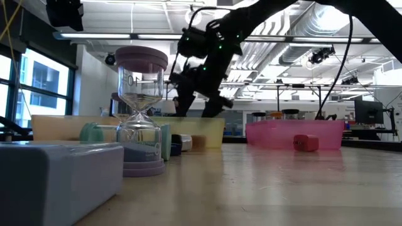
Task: Pick & Place Office items
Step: Put the top purple sand timer into the pink bin
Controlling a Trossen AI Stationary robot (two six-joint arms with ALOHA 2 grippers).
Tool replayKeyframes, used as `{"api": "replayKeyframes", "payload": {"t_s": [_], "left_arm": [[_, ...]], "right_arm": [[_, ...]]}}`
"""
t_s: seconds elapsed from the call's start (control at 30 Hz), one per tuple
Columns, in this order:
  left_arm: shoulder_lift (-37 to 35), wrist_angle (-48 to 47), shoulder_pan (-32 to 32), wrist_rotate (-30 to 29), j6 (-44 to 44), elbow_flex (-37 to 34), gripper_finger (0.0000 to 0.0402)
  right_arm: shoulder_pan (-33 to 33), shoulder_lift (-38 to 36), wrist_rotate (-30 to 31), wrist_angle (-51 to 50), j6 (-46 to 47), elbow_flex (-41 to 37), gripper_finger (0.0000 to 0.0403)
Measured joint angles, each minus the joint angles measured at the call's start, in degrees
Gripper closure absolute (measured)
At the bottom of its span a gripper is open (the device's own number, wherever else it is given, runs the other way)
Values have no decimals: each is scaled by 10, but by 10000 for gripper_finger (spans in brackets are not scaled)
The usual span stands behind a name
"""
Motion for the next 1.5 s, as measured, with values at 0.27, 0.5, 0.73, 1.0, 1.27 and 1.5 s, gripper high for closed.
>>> {"api": "replayKeyframes", "payload": {"t_s": [0.27,0.5,0.73,1.0,1.27,1.5], "left_arm": [[0,0,0,0,3,0,151],[0,0,0,0,52,0,151],[0,-16,3,-3,71,0,151],[19,-30,46,17,148,0,148],[81,-22,47,19,208,0,77],[131,22,51,36,208,0,50]], "right_arm": [[7,-76,58,9,-8,1,77],[30,-123,5,1,-16,1,78],[38,-121,-28,-12,67,0,78],[76,-121,-54,-32,120,0,78],[94,-147,5,-76,154,0,78],[127,-233,167,-169,168,0,78]]}}
